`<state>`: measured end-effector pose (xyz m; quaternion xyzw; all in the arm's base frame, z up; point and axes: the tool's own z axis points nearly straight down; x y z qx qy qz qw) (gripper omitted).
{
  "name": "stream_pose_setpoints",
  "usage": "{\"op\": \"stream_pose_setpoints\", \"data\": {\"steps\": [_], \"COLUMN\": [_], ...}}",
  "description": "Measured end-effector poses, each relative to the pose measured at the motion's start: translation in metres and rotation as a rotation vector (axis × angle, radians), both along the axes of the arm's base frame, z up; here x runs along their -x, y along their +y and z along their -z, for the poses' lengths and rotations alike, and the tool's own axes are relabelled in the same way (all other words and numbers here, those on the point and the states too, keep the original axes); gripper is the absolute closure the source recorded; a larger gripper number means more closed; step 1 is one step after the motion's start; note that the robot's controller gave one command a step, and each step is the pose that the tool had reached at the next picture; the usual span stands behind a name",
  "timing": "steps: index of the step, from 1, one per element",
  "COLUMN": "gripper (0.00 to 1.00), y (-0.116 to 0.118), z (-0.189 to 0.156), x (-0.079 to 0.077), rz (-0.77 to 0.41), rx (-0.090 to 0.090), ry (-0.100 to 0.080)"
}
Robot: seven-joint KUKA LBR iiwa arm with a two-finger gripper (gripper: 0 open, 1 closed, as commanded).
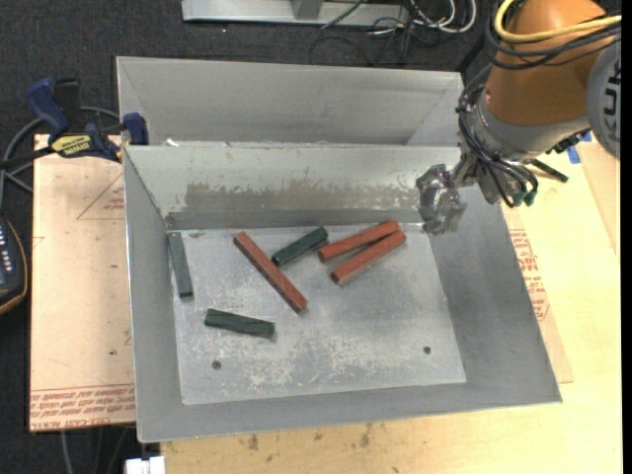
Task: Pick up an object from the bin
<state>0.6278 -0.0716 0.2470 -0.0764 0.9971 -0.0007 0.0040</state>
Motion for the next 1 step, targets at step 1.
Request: {"op": "stream_pose_setpoints", "data": {"steps": [1], "gripper": [1.0], "y": [0.0561], "z": [0.0909], "x": [0.0425], "rz": [-0.204], "rx": [-0.004], "ry": [0.014]}}
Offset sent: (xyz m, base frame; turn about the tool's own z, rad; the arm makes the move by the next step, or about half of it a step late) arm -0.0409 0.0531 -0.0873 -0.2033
